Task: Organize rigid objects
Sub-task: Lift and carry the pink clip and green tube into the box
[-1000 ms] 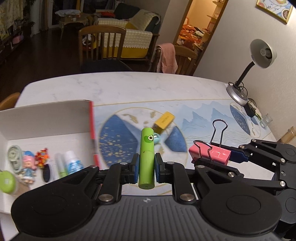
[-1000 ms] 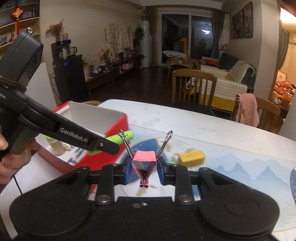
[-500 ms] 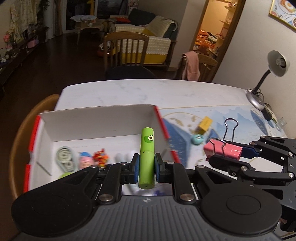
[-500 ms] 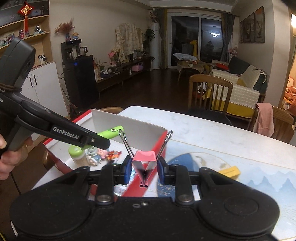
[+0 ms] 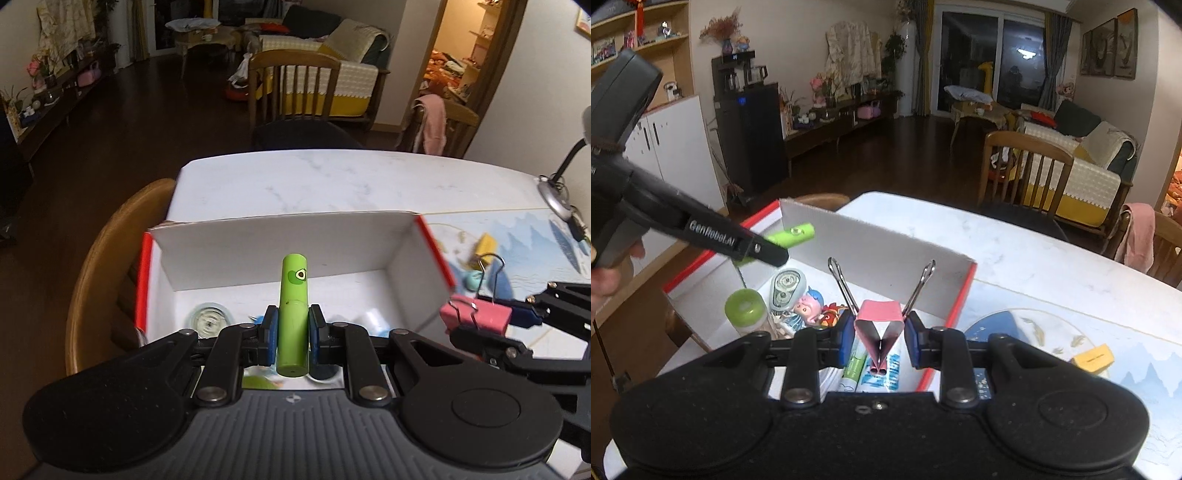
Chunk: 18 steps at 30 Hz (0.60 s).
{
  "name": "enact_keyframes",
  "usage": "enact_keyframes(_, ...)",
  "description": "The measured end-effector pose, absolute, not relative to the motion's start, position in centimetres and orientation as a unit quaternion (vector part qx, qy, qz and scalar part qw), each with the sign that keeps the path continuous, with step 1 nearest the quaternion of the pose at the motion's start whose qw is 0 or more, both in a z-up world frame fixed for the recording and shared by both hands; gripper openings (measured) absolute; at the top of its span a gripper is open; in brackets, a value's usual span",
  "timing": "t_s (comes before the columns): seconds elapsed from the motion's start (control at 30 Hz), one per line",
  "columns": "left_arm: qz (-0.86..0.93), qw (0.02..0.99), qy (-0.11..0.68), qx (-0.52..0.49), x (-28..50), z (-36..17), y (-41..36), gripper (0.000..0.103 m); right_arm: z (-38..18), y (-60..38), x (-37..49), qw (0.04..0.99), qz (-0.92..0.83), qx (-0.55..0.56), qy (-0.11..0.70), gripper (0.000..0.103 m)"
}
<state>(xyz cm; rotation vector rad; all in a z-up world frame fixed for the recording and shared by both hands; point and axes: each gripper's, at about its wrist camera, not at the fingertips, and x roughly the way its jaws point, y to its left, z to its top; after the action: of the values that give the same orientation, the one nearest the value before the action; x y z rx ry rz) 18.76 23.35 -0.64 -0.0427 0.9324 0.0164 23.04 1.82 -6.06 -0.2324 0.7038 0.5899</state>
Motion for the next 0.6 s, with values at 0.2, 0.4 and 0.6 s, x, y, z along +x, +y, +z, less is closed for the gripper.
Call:
enact_keyframes(0.2,0.024,0.882,0.471,-0.01,20.9,-2.8,25.1,0.016,-8.0,3.9,24.3,0.879,0.287,-0.135,0.356,0.028)
enact_keyframes(0.4,0.029,0.867,0.497,0.003,23.0,-5.0,26.1,0.016,-10.0,5.9,25.5,0.869,0.285,-0.154,0.373,0.028)
enact_keyframes(0.6,0.033,0.853,0.521,0.012,24.3,-7.0,26.4,0.016,-11.4,7.0,26.2,0.861,0.28,-0.17,0.389,0.028)
